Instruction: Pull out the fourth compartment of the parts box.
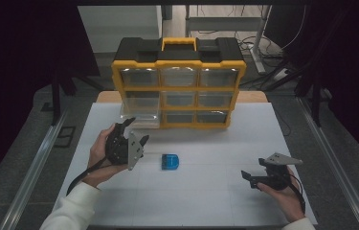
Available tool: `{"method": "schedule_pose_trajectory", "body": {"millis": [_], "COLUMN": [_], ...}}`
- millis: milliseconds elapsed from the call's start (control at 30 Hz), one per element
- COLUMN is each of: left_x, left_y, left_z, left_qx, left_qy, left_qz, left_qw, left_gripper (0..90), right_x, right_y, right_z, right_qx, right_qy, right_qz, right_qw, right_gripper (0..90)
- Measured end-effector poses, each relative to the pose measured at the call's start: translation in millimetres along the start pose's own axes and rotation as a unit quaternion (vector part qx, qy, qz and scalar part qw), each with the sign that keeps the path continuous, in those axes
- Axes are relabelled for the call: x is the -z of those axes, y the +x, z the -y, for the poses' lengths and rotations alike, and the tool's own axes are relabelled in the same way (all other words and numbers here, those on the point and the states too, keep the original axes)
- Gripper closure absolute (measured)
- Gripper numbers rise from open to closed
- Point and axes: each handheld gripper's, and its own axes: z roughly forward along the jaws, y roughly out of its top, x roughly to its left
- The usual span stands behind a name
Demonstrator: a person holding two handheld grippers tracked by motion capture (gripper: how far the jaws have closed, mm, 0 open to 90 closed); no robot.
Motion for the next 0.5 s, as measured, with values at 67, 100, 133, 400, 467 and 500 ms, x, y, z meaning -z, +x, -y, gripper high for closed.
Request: {"method": "schedule_pose_trajectory", "body": {"millis": [67,100,133,400,467,500], "left_x": [2.3,3.2,4.7,10.9,12.1,13.1], "left_y": [1.6,2.3,3.4,7.9,10.3,11.5], "left_z": [-2.2,-2.8,-3.7,-2.5,0.2,1.9], "left_qx": [0.028,0.038,0.051,0.133,0.155,0.166], "left_qy": [-0.005,-0.006,-0.007,0.004,0.002,0.002], "left_qz": [0.016,0.024,0.036,0.112,0.124,0.132], "left_qw": [0.9995,0.9990,0.9980,0.9848,0.9801,0.9772], "left_gripper": [24.0,22.7,21.9,17.6,17.5,17.6], "right_x": [-0.1,-0.1,-0.2,-0.4,-0.6,-0.6], "right_y": [0.1,0.0,0.0,0.1,0.0,0.0], "right_z": [0.0,0.0,0.0,0.2,0.2,0.2], "right_qx": [0.000,0.000,0.000,0.000,0.001,0.001], "right_qy": [0.000,0.001,0.001,0.002,0.002,0.002], "right_qz": [0.000,0.000,0.000,-0.001,0.000,0.000], "right_qw": [1.0000,1.0000,1.0000,1.0000,1.0000,1.0000], "right_gripper": [12.5,12.5,12.5,12.6,12.5,12.5]}}
